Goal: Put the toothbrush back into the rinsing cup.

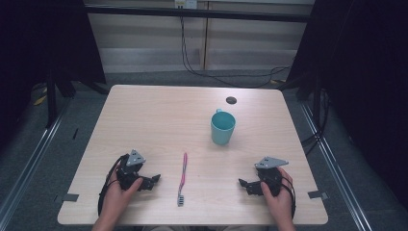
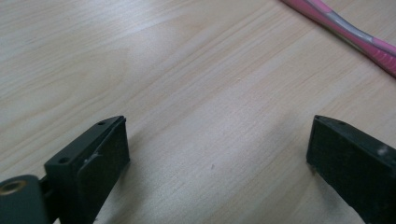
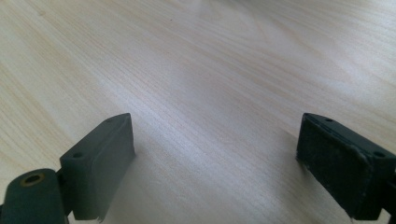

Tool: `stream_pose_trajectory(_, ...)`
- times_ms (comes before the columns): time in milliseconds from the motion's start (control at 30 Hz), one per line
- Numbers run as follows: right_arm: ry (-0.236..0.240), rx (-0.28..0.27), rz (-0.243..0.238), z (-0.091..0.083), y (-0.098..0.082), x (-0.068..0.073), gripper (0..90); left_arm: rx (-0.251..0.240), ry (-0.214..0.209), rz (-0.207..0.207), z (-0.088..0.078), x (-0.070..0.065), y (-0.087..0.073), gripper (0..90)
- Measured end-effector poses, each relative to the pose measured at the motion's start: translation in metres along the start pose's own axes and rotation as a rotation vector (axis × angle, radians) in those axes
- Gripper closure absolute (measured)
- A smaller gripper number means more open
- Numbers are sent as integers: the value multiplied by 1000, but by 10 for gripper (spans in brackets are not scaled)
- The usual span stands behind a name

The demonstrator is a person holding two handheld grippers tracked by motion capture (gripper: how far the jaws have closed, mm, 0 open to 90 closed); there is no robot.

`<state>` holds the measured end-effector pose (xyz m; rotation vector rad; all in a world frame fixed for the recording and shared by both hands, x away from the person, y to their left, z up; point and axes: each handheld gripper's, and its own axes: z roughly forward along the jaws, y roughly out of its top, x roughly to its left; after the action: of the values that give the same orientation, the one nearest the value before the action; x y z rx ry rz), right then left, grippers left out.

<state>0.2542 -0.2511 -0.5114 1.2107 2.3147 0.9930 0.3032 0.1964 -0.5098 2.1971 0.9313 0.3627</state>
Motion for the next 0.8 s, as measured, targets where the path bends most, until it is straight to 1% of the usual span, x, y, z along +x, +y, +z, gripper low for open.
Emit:
stream_pose_trajectory(167, 0, 0, -1, 0, 0, 0, 106, 6, -6, 0, 1, 0, 0, 23)
stream_pose_trajectory(233, 0, 0, 0, 0, 0, 0, 106, 13, -13, 11, 2, -1, 1, 5)
stream_pose_trajectory(467, 0, 0, 0, 0, 0, 0, 107, 17, -7, 12, 2, -1, 2, 0)
stream_pose_trajectory(500, 0, 0, 0, 0, 0, 0, 106, 24, -10, 6, 2, -1, 2, 0)
stream_pose_trajectory(533, 0, 0, -1, 0, 0, 0, 106, 39, -14, 13, 1, -1, 3, 0)
stream_pose_trajectory(600, 0, 0, 0, 0, 0, 0, 106, 68, -25, 16, 1, 0, 6, 0)
stream_pose_trajectory(633, 0, 0, 0, 0, 0, 0, 106, 84, -28, 9, 1, -1, 8, 2)
stream_pose_trajectory(667, 0, 0, 0, 0, 0, 0, 106, 102, -20, 23, 0, 0, 11, 15)
stream_pose_trajectory(700, 0, 0, 0, 0, 0, 0, 106, 111, -25, 15, -1, -1, 13, 41)
stream_pose_trajectory(733, 0, 0, 0, 0, 0, 0, 106, 127, -36, 19, -2, 0, 17, 134)
stream_pose_trajectory(767, 0, 0, 0, 0, 0, 0, 106, 127, -36, 19, -2, 0, 17, 180)
stream_pose_trajectory(800, 0, 0, 0, 0, 0, 0, 106, 143, -40, 21, -3, 0, 20, 180)
